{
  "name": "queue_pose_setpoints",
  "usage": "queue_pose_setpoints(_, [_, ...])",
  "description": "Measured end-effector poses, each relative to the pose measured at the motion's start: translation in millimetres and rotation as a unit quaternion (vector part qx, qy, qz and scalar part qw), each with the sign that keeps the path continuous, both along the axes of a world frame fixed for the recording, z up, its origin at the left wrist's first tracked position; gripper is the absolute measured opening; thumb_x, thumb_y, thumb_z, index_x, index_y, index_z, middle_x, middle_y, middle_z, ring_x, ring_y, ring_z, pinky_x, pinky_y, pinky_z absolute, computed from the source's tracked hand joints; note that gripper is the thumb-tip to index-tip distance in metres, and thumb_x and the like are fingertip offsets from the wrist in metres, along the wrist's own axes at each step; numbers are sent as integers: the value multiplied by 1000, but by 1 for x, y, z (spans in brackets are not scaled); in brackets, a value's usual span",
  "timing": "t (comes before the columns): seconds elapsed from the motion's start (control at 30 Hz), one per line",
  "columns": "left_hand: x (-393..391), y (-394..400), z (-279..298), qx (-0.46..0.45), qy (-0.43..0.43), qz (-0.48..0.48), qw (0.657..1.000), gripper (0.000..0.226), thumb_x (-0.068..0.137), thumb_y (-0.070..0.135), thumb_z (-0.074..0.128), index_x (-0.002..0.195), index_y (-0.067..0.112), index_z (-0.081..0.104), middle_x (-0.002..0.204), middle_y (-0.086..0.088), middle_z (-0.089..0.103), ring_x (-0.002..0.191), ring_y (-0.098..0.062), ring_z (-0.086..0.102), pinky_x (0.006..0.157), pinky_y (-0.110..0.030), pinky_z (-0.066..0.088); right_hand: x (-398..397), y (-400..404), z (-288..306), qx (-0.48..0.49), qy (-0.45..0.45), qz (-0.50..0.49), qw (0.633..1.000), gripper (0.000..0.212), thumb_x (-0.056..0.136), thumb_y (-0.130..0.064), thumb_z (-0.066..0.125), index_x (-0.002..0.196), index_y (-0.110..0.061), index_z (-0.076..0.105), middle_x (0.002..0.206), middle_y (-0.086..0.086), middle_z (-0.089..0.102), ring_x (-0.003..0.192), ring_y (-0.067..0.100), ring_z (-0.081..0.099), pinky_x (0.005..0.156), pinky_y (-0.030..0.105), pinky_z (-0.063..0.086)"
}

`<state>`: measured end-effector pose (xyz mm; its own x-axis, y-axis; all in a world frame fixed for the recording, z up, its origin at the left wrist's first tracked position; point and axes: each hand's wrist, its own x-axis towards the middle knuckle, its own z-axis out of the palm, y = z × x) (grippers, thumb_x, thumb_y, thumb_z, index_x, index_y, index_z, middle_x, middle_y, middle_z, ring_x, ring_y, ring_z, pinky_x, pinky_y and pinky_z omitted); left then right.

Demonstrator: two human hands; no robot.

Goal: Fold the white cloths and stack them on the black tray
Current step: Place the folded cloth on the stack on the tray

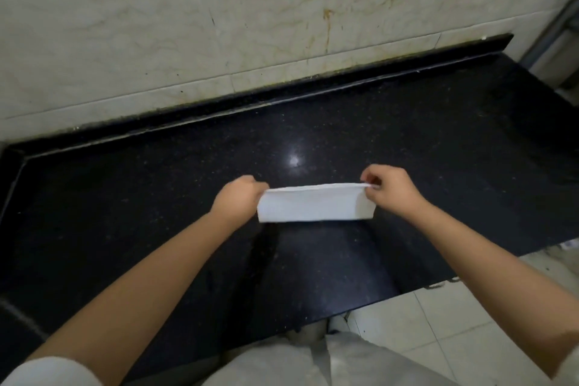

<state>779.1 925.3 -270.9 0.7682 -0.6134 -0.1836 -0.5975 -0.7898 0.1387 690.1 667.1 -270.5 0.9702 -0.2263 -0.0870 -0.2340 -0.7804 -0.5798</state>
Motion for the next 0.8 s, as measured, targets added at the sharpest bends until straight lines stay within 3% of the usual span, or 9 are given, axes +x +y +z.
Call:
queue_pose_setpoints(0.13, [-9,18,7,-108,-124,-32,986,31,91,18,47,106,4,69,99,-17,63,87,-33,62,72,-33,50,-5,-1,3,-113,-141,59,982,22,69,-3,51,78,1,71,78,23,66,75,37,63,68,29,47])
queue_pose_setpoints(0.2, [-30,28,-12,-109,-87,30,990,31,91,25,46,94,3,68,89,-11,60,80,-26,59,67,-28,46,-20,5,-16,-155,-152,94,971,17,64,-4,52,67,0,68,70,20,65,63,37,62,58,26,50])
queue_pose_setpoints(0.3, [-72,33,-50,-81,48,-41,995,21,87,9,53,100,3,68,96,-14,64,84,-27,64,67,-28,56,-54,14,-68,-179,-55,149,971,23,47,11,76,66,-1,68,78,20,67,68,40,64,56,39,55])
queue_pose_setpoints(0.4, [-101,42,-80,34,92,-65,993,37,94,9,44,130,10,52,127,-11,51,113,-27,52,88,-32,48,-84,19,-87,-97,102,64,988,26,68,-4,76,93,1,70,121,20,58,112,40,53,93,46,46])
queue_pose_setpoints(0.47, [-107,45,-76,-34,113,-54,992,31,86,9,51,114,6,65,105,-12,64,92,-28,64,70,-30,55,-91,18,-86,-46,110,-8,993,28,75,-10,72,99,2,67,124,19,56,116,36,49,100,41,40])
queue_pose_setpoints(0.57, [-100,40,-77,-64,49,-42,996,33,75,20,46,87,9,74,78,-5,69,64,-20,68,46,-21,54,-89,19,-77,-63,109,-99,987,35,81,-19,67,107,3,62,115,22,60,107,37,54,90,41,45])
queue_pose_setpoints(0.63, [-92,24,-75,-64,36,2,997,40,86,22,40,112,3,66,111,-16,65,99,-31,66,74,-33,59,-83,25,-73,-86,155,-138,974,41,84,-28,62,111,2,57,113,23,59,104,38,54,85,41,46])
queue_pose_setpoints(0.7, [-87,11,-78,4,77,71,995,51,99,27,33,144,4,28,154,-13,23,143,-26,24,115,-36,30,-75,35,-70,-114,207,-144,961,36,86,-30,57,106,0,57,114,20,57,105,36,54,87,40,44])
queue_pose_setpoints(0.8, [-82,4,-90,82,121,114,983,62,101,38,23,149,9,-5,159,-5,-13,147,-18,-11,120,-37,1,-60,47,-68,-103,249,-170,948,17,85,-17,51,94,-5,59,111,15,60,103,32,56,90,37,39])
